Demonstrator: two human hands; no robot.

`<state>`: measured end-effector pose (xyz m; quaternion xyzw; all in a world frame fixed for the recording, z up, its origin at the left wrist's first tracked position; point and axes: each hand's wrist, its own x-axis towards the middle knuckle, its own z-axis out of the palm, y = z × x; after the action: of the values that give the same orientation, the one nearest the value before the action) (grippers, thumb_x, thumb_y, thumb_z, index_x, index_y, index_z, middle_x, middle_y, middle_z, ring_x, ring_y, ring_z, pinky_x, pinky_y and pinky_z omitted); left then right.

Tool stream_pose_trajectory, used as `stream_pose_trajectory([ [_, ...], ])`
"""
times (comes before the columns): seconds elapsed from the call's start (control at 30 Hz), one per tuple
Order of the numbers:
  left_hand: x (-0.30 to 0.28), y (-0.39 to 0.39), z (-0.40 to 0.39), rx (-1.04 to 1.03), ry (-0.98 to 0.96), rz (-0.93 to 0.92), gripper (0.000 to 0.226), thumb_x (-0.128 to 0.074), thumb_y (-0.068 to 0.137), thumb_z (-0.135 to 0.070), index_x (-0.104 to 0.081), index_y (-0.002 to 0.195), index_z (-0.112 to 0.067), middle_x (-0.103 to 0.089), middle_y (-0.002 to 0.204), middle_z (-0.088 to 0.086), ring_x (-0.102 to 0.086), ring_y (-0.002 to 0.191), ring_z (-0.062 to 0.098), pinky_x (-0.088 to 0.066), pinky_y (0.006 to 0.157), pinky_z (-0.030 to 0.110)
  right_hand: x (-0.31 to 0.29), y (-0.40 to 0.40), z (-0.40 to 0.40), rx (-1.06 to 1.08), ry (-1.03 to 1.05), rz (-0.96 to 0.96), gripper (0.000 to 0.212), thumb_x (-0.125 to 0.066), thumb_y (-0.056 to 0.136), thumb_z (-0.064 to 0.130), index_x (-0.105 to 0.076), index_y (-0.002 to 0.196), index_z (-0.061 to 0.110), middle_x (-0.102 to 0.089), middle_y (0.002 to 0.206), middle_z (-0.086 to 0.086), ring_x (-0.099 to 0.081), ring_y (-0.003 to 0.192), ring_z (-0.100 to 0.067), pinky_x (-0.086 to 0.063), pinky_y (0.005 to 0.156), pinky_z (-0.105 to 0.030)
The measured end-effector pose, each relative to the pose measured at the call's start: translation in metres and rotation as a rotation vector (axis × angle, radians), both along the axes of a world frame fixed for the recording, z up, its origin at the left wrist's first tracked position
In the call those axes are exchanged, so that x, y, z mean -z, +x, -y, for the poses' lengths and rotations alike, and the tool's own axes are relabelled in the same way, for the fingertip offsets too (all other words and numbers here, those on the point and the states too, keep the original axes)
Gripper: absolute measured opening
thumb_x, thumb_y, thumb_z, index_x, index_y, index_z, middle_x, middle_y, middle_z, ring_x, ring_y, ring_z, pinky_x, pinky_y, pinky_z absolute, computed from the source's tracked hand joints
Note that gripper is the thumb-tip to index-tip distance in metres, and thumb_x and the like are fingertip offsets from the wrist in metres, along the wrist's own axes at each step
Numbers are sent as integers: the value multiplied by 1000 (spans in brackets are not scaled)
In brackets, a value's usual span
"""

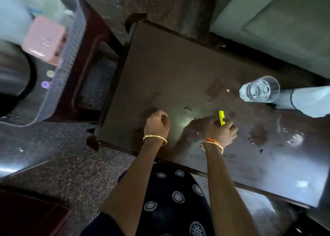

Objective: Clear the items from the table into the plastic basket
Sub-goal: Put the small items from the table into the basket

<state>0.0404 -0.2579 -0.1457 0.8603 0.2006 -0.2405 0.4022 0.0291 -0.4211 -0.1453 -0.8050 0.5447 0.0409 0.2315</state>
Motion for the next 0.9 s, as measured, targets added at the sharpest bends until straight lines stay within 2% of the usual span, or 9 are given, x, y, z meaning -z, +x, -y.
stream_pose_trajectory([
  [0.13,9,-4,37,72,3,-57,13,-52,85,-12,-64,89,-15,-71,93,8,-65,88,29,-55,75,38,13,-22,38,-44,41,-121,36,-55,82,12,-51,117,4,-47,125,-24,-41,120,-41,-30,100,-51],
  [0.3,15,-4,55,140,20,-58,14,-52,86,-13,-64,93,-15,-70,97,7,-65,89,28,-55,77,38,27,-33,53,-63,125,-40,25,-59,84,6,-61,108,8,-57,116,-20,-51,111,-39,-33,98,-48],
  [0.4,17,-7,57,153,12,-67,13,-53,87,-13,-64,94,-14,-70,96,8,-65,88,27,-55,78,39,23,-34,46,-107,166,56,20,-63,84,8,-64,104,5,-64,106,-18,-58,100,-36,-42,88,-40],
  [0.5,19,-9,51,104,-10,-67,13,-52,89,-14,-65,93,-15,-72,92,8,-66,85,26,-56,76,39,18,-29,27,-89,264,176,15,-68,82,11,-67,97,8,-70,95,-14,-64,84,-29,-43,72,-22],
  [0.57,19,-9,40,53,-31,-38,13,-53,89,-13,-65,93,-13,-73,90,9,-67,84,26,-56,76,39,17,-23,9,-74,361,237,15,-70,81,12,-68,96,10,-70,92,-11,-62,77,-22,-46,70,-15],
  [0.63,17,-8,24,-20,-56,-5,13,-52,90,-13,-65,93,-11,-73,89,12,-68,83,29,-56,77,39,15,-15,-15,-75,507,266,18,-72,80,10,-66,97,8,-69,90,-12,-65,77,-21,-54,76,-28],
  [0.77,10,-1,-26,-218,-77,70,13,-52,90,-14,-65,93,-10,-73,87,14,-68,82,32,-57,76,45,2,10,-80,-17,925,316,13,-70,79,-3,-62,82,7,-64,70,-4,-64,57,-6,-56,54,-23],
  [0.83,8,1,-59,-316,-63,99,12,-52,90,-15,-64,91,-13,-73,83,10,-69,77,29,-57,76,44,-9,24,-116,14,1103,272,19,-70,79,0,-58,75,14,-62,67,-1,-63,59,-9,-58,53,-23],
  [0.9,7,-3,-98,-437,-51,84,12,-52,90,-16,-64,89,-14,-72,80,8,-69,77,30,-57,78,45,-24,37,-154,-53,1168,220,21,-73,79,5,-57,73,17,-63,66,2,-62,60,-8,-56,52,-20],
])
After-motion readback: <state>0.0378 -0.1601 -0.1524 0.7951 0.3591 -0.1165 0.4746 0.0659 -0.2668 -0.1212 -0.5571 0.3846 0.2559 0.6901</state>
